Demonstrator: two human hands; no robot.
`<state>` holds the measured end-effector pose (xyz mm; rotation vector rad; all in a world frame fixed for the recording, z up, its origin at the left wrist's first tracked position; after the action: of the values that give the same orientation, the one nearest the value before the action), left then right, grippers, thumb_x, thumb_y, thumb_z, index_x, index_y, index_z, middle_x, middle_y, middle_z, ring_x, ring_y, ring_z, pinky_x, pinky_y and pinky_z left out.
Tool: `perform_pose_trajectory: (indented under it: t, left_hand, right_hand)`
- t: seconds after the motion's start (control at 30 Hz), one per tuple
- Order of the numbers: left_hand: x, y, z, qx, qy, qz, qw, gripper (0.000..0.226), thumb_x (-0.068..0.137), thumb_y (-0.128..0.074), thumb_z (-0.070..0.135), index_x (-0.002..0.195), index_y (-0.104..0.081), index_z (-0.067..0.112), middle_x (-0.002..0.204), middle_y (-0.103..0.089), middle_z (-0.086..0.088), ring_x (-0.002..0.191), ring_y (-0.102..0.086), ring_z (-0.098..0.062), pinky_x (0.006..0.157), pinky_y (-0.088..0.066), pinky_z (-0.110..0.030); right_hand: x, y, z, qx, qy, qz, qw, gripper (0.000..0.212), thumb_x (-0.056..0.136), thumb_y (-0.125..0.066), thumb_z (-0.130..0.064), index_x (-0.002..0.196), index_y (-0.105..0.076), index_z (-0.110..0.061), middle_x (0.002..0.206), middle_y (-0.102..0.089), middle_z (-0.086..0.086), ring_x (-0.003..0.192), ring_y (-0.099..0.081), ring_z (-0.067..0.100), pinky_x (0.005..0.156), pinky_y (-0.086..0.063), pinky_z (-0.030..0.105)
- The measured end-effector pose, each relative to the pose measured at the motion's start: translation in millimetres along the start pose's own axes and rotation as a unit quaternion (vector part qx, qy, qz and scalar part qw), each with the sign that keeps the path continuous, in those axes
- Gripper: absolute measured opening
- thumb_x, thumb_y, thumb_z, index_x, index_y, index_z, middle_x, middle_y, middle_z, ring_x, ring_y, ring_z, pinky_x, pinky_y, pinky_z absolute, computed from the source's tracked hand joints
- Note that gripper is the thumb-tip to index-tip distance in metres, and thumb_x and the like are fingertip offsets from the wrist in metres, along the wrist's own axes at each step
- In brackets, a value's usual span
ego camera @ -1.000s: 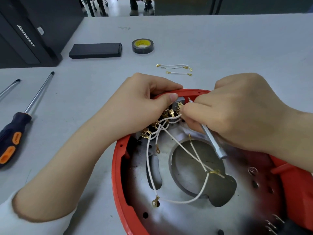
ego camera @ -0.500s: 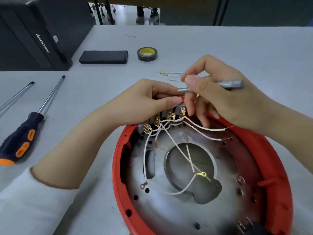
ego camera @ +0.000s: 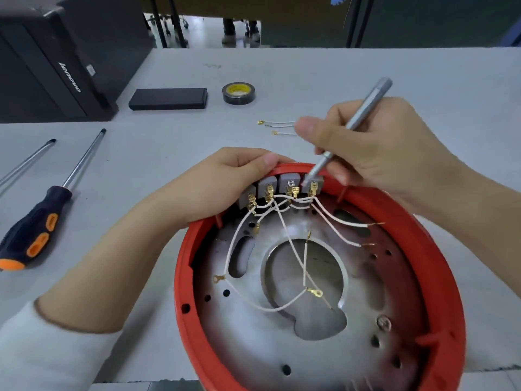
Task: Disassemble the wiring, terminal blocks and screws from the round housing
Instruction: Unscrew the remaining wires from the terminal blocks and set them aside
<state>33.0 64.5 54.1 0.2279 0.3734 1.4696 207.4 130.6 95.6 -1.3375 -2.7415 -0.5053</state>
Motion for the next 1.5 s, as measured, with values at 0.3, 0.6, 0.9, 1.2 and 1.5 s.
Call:
perform_pose_trajectory:
  t: [0.3,0.6,0.9,1.2,1.5]
  left_hand:
    - [13.4,1.4,-3.6,0.02,-0.042,-0.033,0.998,0.034,0.095,-0.04,0.042,0.107,-0.07,0.03,0.103,-0.074,0.009,0.101,-0.068,-0.008,0.092,-0.051,-0.023]
    - [14.1,2.2,-7.4,0.004,-0.052,-0.027,0.998,0.032,0.095,-0.042,0.042,0.109,-0.07,0.033,0.106,-0.074,0.005,0.105,-0.067,-0.015,0.095,-0.049,-0.029]
    - [15.2,1.2,-10.7,-0.025,-0.04,-0.036,0.998,0.034,0.096,-0.042,0.04,0.11,-0.071,0.027,0.103,-0.074,0.006,0.1,-0.069,-0.013,0.091,-0.051,-0.027]
    - [15.0,0.9,-9.3,-0.012,-0.032,-0.02,0.999,0.033,0.096,-0.044,0.045,0.109,-0.071,0.031,0.107,-0.07,-0.019,0.109,-0.061,-0.042,0.099,-0.043,-0.061]
    - [13.9,0.4,-4.8,0.016,-0.047,-0.02,0.999,0.03,0.099,-0.043,0.032,0.11,-0.07,0.028,0.101,-0.074,0.015,0.099,-0.067,0.0,0.09,-0.047,-0.015]
  right_hand:
    - [30.7,-18.7,12.4,0.037,-0.039,-0.075,0.996,0.038,0.092,-0.062,-0.023,0.063,-0.041,-0.012,0.04,-0.047,0.001,0.031,-0.039,0.007,0.034,-0.028,0.013]
    - [24.5,-20.5,16.3,-0.082,0.064,0.04,0.994,0.039,0.082,-0.075,-0.023,0.056,-0.047,-0.013,0.039,-0.049,-0.009,0.036,-0.048,0.002,0.042,-0.033,0.008]
    - [31.8,-19.6,21.3,-0.146,0.048,0.074,0.985,0.037,0.078,-0.067,-0.01,0.054,-0.039,-0.017,0.04,-0.039,-0.006,0.04,-0.041,0.009,0.043,-0.031,0.013]
    - [33.9,-20.5,21.4,-0.14,0.036,0.065,0.987,0.036,0.077,-0.065,-0.008,0.053,-0.039,-0.016,0.04,-0.037,-0.006,0.039,-0.038,0.009,0.043,-0.031,0.014]
    - [38.9,-23.9,20.4,-0.124,0.024,0.049,0.991,0.039,0.074,-0.062,-0.006,0.05,-0.033,-0.016,0.034,-0.028,-0.01,0.038,-0.03,0.008,0.041,-0.026,0.017]
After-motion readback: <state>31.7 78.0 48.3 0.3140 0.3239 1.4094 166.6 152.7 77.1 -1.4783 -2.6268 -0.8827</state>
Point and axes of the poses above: each hand's wrist, its own x-axis towards the middle knuckle, its own y-axis out of the back of the hand, z = x × y, the point moved 1 cm from there along x, towards the middle knuckle
